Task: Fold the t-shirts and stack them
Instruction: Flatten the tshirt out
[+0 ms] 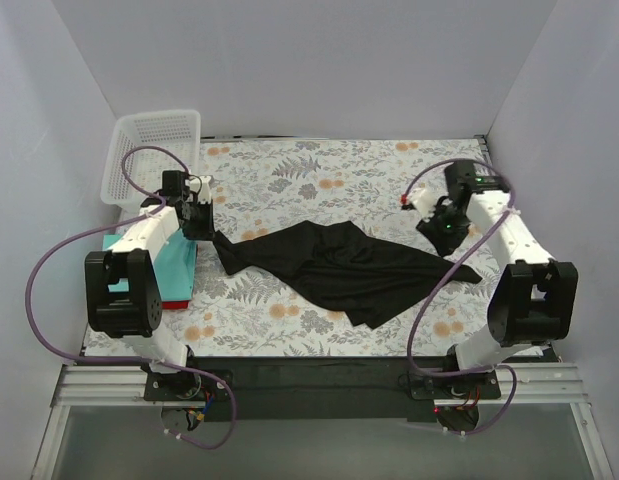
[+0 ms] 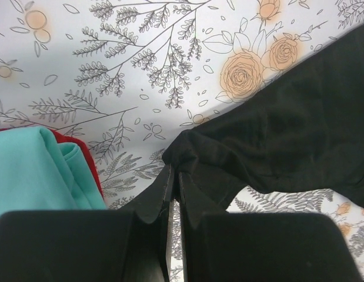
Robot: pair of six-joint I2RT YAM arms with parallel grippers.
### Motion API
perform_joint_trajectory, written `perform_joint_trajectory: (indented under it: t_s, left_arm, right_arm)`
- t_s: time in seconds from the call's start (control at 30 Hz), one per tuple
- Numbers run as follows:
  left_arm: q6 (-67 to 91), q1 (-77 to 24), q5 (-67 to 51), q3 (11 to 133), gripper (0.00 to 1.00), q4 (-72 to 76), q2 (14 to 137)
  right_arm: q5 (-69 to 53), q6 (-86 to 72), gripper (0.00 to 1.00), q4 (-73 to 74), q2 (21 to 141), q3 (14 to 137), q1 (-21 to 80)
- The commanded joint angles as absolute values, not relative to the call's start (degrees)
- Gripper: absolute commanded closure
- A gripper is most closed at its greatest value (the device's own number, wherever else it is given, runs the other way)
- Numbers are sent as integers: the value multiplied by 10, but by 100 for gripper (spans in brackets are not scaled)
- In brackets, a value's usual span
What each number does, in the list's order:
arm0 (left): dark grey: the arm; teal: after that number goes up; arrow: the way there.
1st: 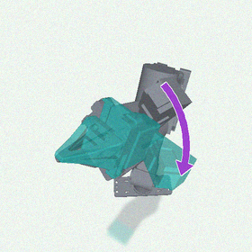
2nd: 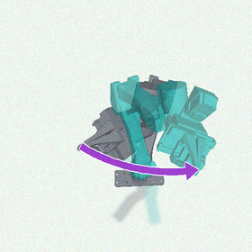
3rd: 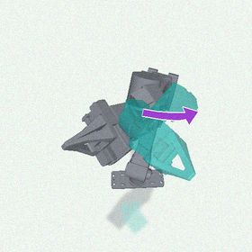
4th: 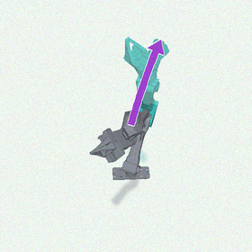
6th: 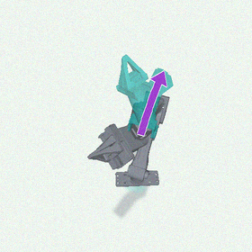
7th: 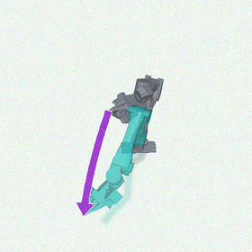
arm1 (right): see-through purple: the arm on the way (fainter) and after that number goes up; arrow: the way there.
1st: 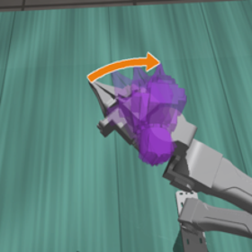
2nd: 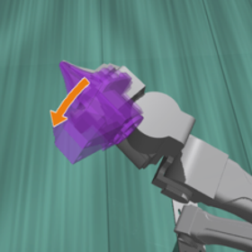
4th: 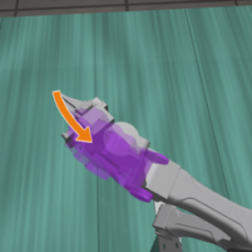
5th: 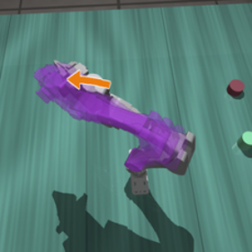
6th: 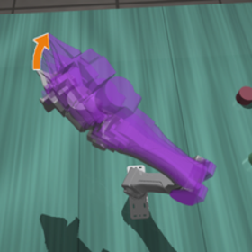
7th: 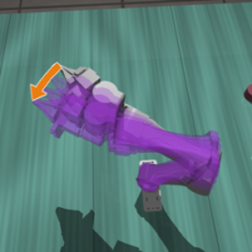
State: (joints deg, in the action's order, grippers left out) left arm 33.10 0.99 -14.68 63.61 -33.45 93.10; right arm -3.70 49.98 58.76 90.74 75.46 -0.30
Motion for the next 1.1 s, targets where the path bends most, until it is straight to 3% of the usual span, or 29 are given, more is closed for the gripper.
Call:
perform_joint_trajectory:
  t_s: [0.0,0.17,0.33,0.77,0.87,0.9,0.97,1.07]
  left_arm:
    - [370,9,-157,665,100,-359,947]
    - [372,9,-162,672,100,-370,959]
    - [371,9,-163,675,100,-374,961]
    - [367,9,-161,659,100,-374,952]
    - [367,9,-156,658,100,-374,946]
    - [367,9,-154,659,100,-375,944]
    - [372,10,-154,663,100,-377,940]
    - [383,11,-167,685,100,-386,939]
  right_arm:
    - [-98,453,60,648,870,701,103]
    - [-183,395,54,642,890,642,223]
    - [-213,353,49,607,918,629,279]
    - [-258,340,54,567,1005,626,331]
    - [-258,345,67,565,1016,623,332]
    - [-257,348,83,566,1017,624,331]
    - [-243,349,99,566,1012,629,330]
    - [-219,352,99,570,991,647,318]
